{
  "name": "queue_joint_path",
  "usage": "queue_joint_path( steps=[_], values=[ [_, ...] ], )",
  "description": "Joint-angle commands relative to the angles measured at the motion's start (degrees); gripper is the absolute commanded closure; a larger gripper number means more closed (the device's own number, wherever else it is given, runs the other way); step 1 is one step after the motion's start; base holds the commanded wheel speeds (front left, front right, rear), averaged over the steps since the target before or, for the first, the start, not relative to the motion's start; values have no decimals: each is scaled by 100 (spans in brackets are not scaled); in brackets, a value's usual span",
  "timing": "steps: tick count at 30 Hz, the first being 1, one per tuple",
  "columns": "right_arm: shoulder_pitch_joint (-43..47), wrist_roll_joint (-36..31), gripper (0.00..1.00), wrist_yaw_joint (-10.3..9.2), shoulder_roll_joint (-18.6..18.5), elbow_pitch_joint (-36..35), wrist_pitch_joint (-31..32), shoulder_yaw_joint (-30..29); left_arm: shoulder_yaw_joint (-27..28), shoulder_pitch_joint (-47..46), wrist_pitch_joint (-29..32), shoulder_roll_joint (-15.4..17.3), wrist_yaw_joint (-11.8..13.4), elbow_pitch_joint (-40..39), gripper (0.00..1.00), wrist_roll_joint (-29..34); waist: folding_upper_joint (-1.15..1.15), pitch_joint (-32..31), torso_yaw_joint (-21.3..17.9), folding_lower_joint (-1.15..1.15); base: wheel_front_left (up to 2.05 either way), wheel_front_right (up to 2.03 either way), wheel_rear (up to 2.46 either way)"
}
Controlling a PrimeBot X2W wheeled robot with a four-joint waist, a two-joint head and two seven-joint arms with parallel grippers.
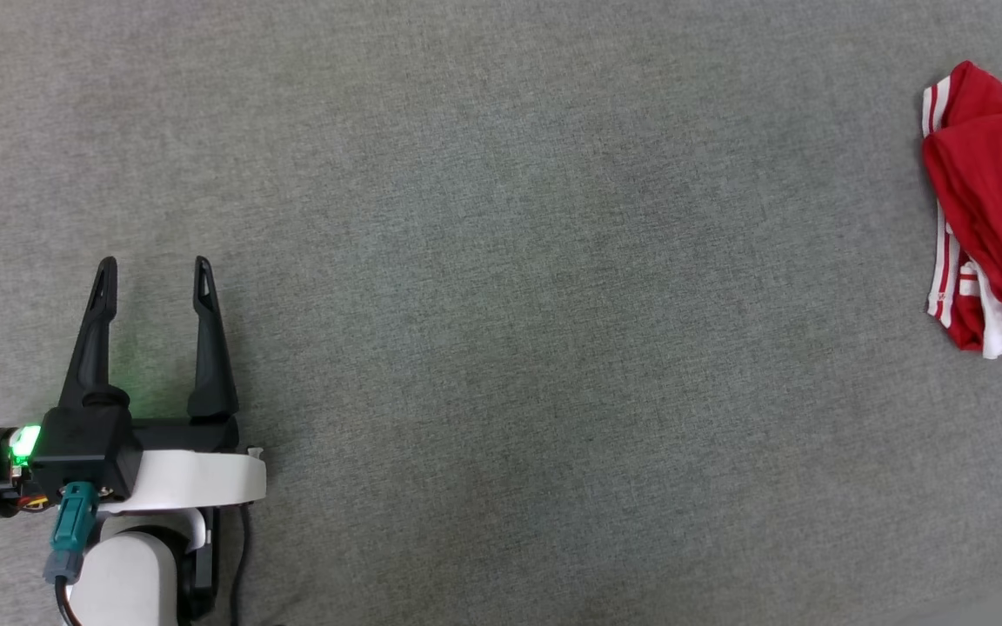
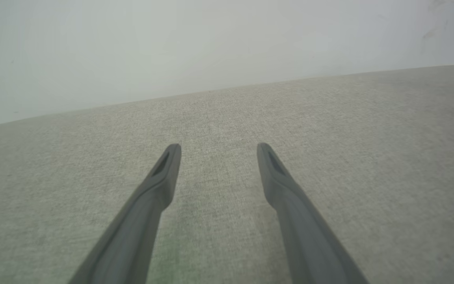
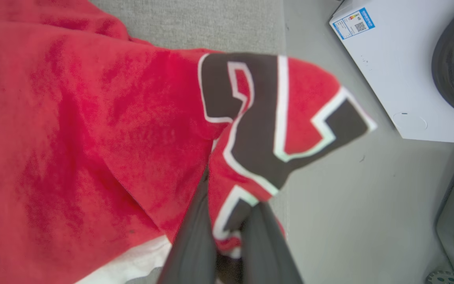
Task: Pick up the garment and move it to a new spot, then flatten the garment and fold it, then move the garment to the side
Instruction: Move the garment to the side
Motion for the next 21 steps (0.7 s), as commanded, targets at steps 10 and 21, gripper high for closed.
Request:
queue_joint_path(
  steps=[10, 21],
  values=[
    [150, -777, 0, -5, 119, 449, -1131, -538, -42, 261, -14, -137, 117, 158, 0, -5, 0, -865, 161, -1, 0, 0, 0],
    [645, -2017, 0, -4, 841, -254, -3520, -1565, -117, 922, -13, -305, 217, 232, 0, -69, 0, -1927, 453, -1, 0, 0, 0]
  ],
)
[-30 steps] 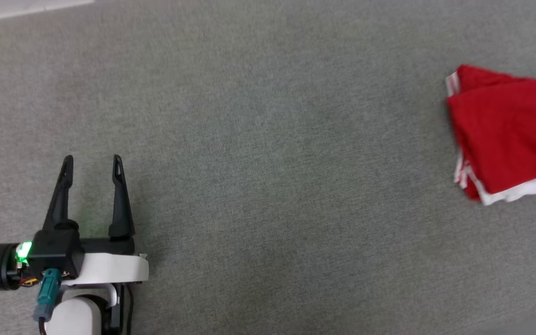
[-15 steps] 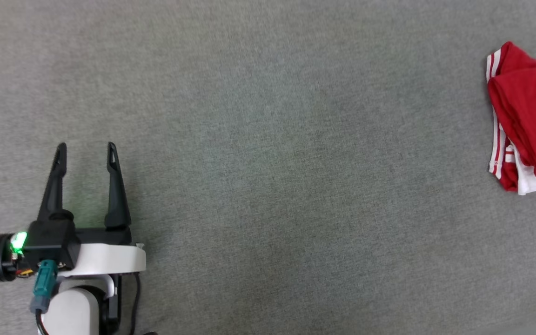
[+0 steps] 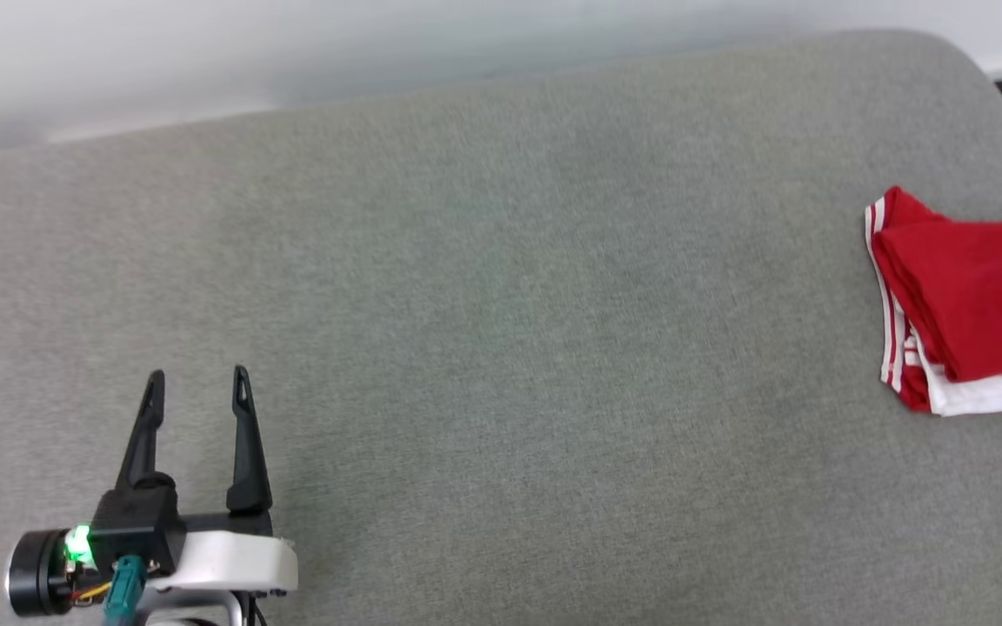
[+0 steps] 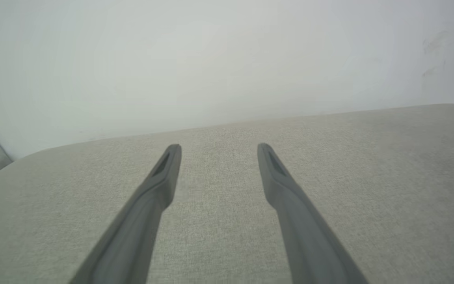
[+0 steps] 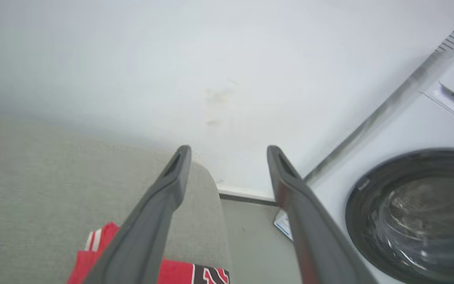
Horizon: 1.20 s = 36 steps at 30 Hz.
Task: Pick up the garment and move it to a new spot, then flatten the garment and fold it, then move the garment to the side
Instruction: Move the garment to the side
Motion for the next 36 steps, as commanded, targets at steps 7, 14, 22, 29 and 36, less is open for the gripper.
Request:
queue_joint_path(
  steps=[7, 14, 22, 29, 36],
  values=[
    [1145, -565, 0, -4, 1179, -1334, -967, -647, -62, 359, -13, -67, 43, 10, 0, -12, 0, -672, 420, 0, 0, 0, 0],
    [2149, -725, 0, -4, 2107, -2361, -999, -846, -70, 492, -13, -77, -19, 52, 0, -31, 0, -858, 621, 0, 0, 0, 0],
    [3269, -786, 0, -4, 3036, -2903, -1003, -994, -111, 526, -13, -95, -67, 149, 0, -11, 0, -1004, 862, 0, 0, 0, 0],
    [3884, -772, 0, -4, 3361, -2765, -1004, -908, -180, 582, -13, -109, -87, 235, 0, 0, 0, -1092, 959, 0, 0, 0, 0],
    [4461, -745, 0, -4, 3543, -2864, -1004, -1214, -260, 674, -13, -132, -150, 330, 0, -56, 0, -1237, 1026, 0, 0, 0, 0]
  ],
)
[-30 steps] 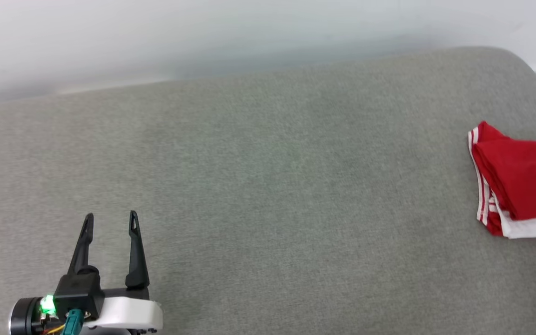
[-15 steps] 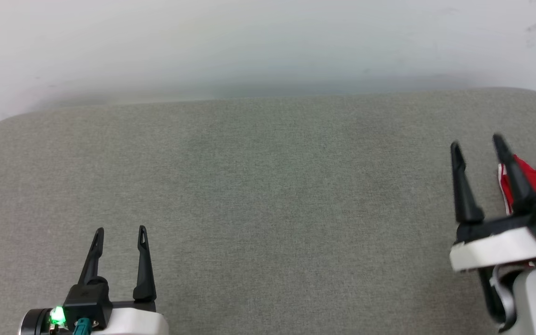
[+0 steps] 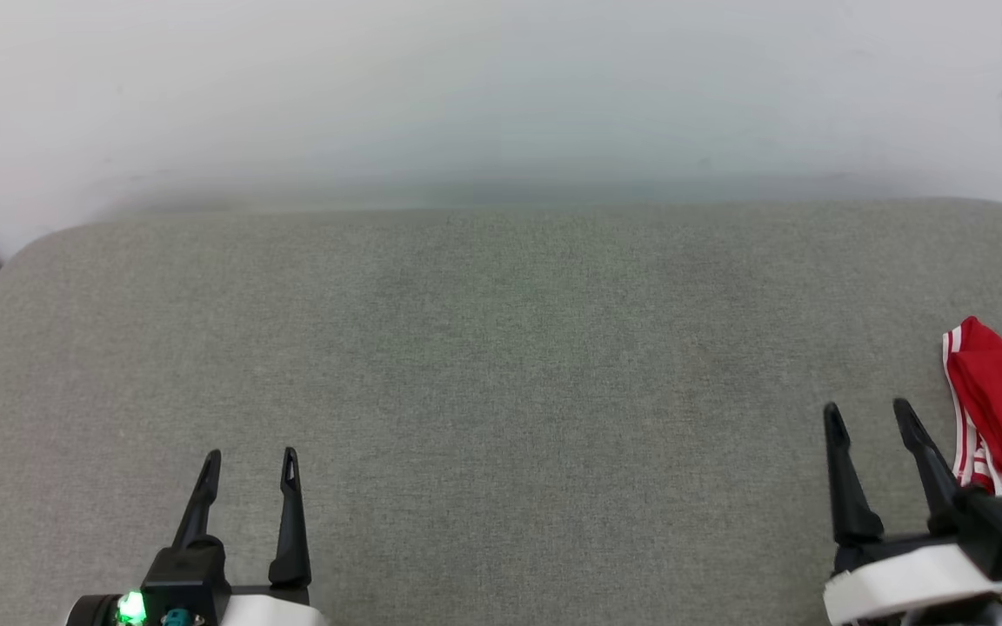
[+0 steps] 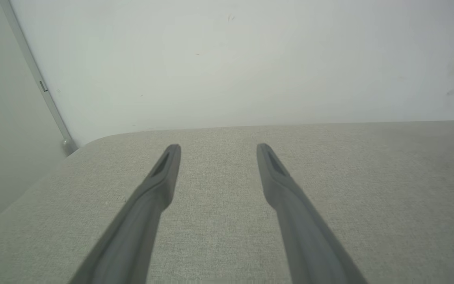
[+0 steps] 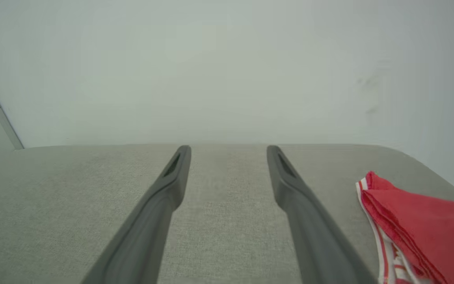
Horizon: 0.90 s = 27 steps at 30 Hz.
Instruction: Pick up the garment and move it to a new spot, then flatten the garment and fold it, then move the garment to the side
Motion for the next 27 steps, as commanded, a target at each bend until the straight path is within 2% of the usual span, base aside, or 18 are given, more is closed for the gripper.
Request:
queue_joint_path(
  steps=[1, 14, 15, 19, 27],
  values=[
    [85, 27, 0, -4, 22, -37, -8, -40, -13, 73, -13, -2, -9, 10, 0, -9, 0, -21, 7, 1, 0, 0, 0],
    [516, 295, 0, -4, 63, -270, -7, -149, 29, 185, -13, -24, -143, 39, 0, -88, 0, -143, 23, 1, 0, 0, 0],
    [468, 250, 100, 0, 35, -234, 0, -144, 33, 157, 0, -19, -138, 36, 100, -69, 0, -144, 23, 1, 0, 0, 0],
    [488, 263, 100, 0, 36, -43, 11, -129, 35, 219, 24, -40, -140, 252, 100, -99, 0, -147, 23, 1, 0, 0, 0],
    [365, 1204, 100, 0, 18, 47, 226, -130, 118, 48, 267, -40, -236, 383, 100, -1084, 0, -144, 14, 1, 0, 0, 0]
  ],
)
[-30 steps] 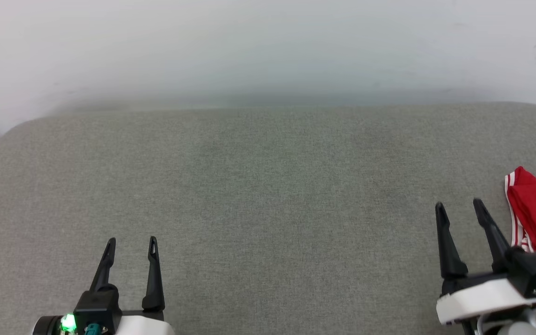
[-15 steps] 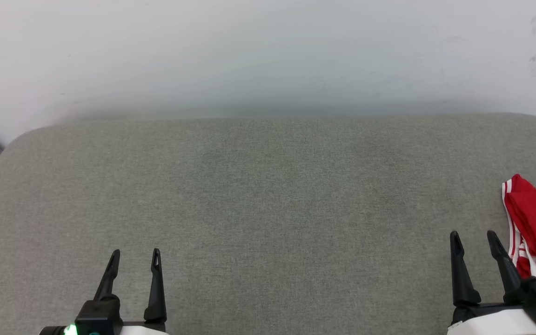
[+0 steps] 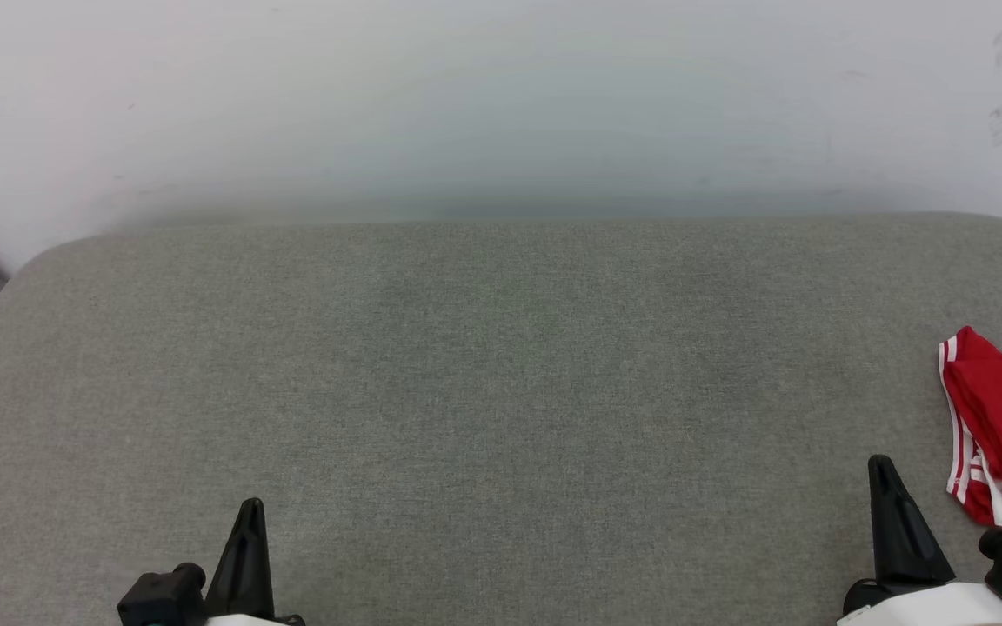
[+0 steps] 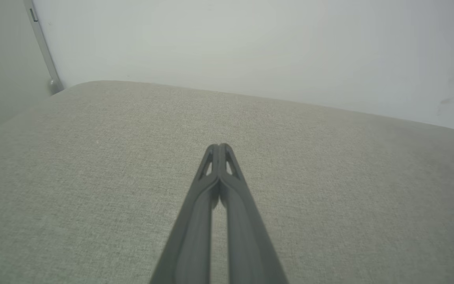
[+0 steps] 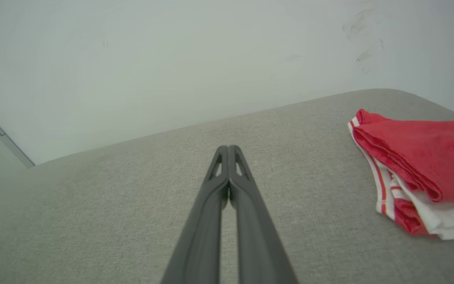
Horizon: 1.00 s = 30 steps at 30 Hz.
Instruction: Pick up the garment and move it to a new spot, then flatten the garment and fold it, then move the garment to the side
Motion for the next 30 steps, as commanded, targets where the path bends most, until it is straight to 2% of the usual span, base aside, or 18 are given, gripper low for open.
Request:
queue_joint_path(
  steps=[1, 11, 30],
  values=[
    [-136, 353, 100, 0, -20, -42, 67, -1, 42, -175, 65, 5, -42, -42, 100, -359, 0, 1, -3, 0, 0, 0, 0],
    [-310, 1583, 100, -1, -41, 89, 360, -13, 136, -384, 371, 5, -168, 113, 100, -1663, 0, 5, -17, 0, 0, 0, 0],
    [-524, 3126, 100, -1, -56, 251, 738, -40, 261, -661, 765, 4, -329, 315, 100, -3310, 0, 11, -37, 0, 0, 0, 0]
  ],
)
